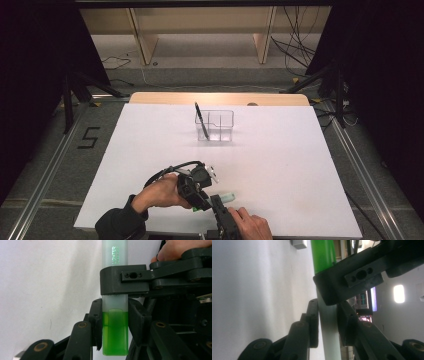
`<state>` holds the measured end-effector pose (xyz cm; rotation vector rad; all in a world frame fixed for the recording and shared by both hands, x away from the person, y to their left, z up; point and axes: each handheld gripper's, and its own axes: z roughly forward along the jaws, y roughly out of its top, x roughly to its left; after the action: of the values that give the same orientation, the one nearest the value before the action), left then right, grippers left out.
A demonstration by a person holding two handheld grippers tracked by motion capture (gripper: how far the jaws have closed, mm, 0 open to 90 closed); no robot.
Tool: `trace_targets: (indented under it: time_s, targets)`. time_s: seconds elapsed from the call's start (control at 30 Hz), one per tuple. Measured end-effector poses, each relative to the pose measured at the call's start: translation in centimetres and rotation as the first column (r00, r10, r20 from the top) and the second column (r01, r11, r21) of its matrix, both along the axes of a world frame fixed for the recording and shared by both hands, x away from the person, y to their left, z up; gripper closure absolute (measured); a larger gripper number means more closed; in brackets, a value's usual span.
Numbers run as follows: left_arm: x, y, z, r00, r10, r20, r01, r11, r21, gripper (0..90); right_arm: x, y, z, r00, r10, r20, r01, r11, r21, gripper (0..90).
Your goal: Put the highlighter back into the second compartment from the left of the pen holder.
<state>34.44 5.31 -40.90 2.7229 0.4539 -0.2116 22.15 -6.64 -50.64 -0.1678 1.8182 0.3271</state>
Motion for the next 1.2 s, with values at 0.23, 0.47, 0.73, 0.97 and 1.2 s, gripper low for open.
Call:
trace_targets:
  time_s: [0.23,0.47,0.73,0.97,1.2]
  targets:
    - [0.1,0.1,-0.2,0.9998,0.003,-0.019,-0.003,1.0,0.003,66.1,-0.1,0.1,-0.4,0.9998,0.01,0.019,-0.009,1.0,-0.026,77.1]
    - [0.5,0.5,0.0,0.9994,0.023,-0.026,-0.024,0.9996,-0.013,55.2,0.0,-0.1,-0.2,0.9999,0.0,0.013,0.0,1.0,-0.012,77.2]
    - [0.8,1.6,1.0,0.9989,0.046,-0.009,-0.046,0.9981,-0.042,40.4,0.1,-0.3,-0.2,0.9999,-0.003,0.012,0.003,1.0,-0.005,77.3]
    - [1.0,2.4,1.7,0.9961,0.086,0.018,-0.085,0.9936,-0.074,33.5,0.3,-0.7,0.0,0.9999,0.001,0.017,-0.001,1.0,0.004,77.2]
    - [1.5,3.1,2.1,0.9884,0.143,0.051,-0.137,0.985,-0.105,29.9,0.3,-1.0,0.2,1.0,-0.004,0.005,0.004,1.0,0.014,77.2]
